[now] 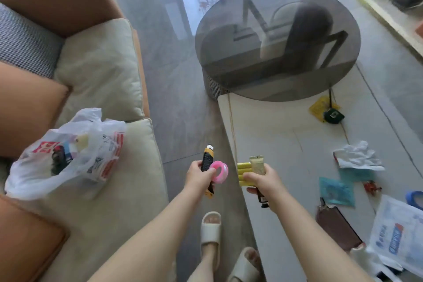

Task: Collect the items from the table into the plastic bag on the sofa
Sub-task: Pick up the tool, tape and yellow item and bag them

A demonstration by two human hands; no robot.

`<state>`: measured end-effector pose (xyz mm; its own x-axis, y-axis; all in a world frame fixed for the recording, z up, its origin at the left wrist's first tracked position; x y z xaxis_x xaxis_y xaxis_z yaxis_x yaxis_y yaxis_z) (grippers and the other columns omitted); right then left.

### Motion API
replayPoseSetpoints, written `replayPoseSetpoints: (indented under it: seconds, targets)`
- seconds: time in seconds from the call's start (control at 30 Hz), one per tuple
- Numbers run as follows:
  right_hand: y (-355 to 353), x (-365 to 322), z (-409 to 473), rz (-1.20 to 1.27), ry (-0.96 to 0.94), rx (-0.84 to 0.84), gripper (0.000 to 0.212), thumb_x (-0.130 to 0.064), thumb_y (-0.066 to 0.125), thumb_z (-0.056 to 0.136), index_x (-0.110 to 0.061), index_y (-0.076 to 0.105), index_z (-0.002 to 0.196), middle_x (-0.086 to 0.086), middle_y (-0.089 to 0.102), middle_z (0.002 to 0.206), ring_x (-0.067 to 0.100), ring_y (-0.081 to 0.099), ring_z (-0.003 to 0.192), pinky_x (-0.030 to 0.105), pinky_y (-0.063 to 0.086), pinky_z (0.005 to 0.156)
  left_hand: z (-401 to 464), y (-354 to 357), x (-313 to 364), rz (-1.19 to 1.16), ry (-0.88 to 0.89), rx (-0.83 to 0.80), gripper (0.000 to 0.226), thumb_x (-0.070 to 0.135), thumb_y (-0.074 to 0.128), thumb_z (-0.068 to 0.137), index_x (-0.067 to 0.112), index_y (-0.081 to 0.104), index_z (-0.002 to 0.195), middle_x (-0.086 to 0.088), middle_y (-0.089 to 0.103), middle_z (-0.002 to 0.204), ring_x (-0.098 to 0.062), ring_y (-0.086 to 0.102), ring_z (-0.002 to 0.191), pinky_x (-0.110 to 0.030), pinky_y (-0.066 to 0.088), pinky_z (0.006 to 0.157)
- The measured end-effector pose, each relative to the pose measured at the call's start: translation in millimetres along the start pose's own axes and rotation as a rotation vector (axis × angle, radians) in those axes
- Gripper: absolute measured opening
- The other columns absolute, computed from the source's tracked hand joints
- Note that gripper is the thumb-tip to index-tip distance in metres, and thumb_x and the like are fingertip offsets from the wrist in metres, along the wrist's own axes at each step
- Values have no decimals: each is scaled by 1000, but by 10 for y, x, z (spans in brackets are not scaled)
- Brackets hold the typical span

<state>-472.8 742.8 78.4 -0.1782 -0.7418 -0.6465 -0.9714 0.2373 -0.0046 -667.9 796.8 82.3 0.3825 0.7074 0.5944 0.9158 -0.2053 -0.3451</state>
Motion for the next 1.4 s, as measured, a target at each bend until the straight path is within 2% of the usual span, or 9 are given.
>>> replayPoseSetpoints:
  seconds: [0.17,0.33,0.57,0.77,0.9,1.03,1.17,1.27,1.4]
  targets:
    - [954,-440,-50,-15,-44,-126,23,6,62,83,-11,55,96,7,61,86,19,60,74,32,52,64,60,-1072,-113,-124,-15,164,32,12,65,83,16,51,112,-7,62,97,-28,67,70,-39,56,66]
    - [1896,-689,-7,-12,-26,-196,20,6,61,83,-6,60,98,9,63,80,20,60,66,24,54,51,224,-1961,-326,-293,-66,221,37,5,59,81,13,49,116,-13,64,90,-26,62,53,-31,48,51]
    - [3448,-981,85,-109,-25,-316,22,7,57,84,-2,63,104,12,68,82,25,64,71,35,55,67,458,-3342,-519,-476,-51,360,30,2,57,88,4,48,117,-11,59,81,-24,54,51,-28,48,47]
    - [4707,-1204,141,-363,-132,-387,19,5,61,83,0,62,102,10,63,80,21,60,68,27,50,62,721,-4606,-695,-448,-28,561,54,22,64,82,16,45,133,-7,61,121,-30,63,104,-44,54,92]
    - [5481,-1428,109,-579,-269,-460,24,16,54,82,-7,59,83,-1,59,65,-6,57,43,6,42,41,969,-5169,-793,-344,-60,573,52,14,61,84,13,41,132,-6,60,118,-15,62,83,-19,54,65]
    - [6095,-1392,329,-896,-379,-458,9,-3,61,82,-7,66,88,4,72,85,23,69,84,30,57,82,1286,-5379,-939,-182,-160,498,63,13,60,85,12,32,141,-11,57,127,-29,57,111,-31,44,81]
    - [6468,-1218,535,-1198,-425,-418,24,-10,57,82,-18,45,63,1,63,78,25,56,78,31,48,75,1583,-5348,-1107,-124,-217,426,72,13,63,85,10,24,145,-13,52,133,-31,54,117,-34,45,90]
    - [6598,-1094,669,-1357,-450,-382,4,-15,55,84,-16,56,88,6,62,90,25,58,86,35,50,81,1745,-5307,-1243,-64,-228,429,78,11,62,86,14,16,149,-15,53,131,-32,56,114,-36,47,87]
    - [6640,-936,782,-1580,-450,-391,44,-20,48,92,-20,38,134,2,55,126,23,55,114,28,40,84,1865,-5221,-1328,-48,-196,411,80,13,64,86,18,16,150,-14,51,134,-33,56,116,-40,50,93]
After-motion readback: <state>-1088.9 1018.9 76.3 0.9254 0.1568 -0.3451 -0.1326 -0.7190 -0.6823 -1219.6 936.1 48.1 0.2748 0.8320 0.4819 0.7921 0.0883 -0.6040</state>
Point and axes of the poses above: each hand's wrist, its own z-axis towards the middle knuckle, its own y-axis out of the palm, x = y × z, the point moved 10 cm from there along z, towards the middle knuckle
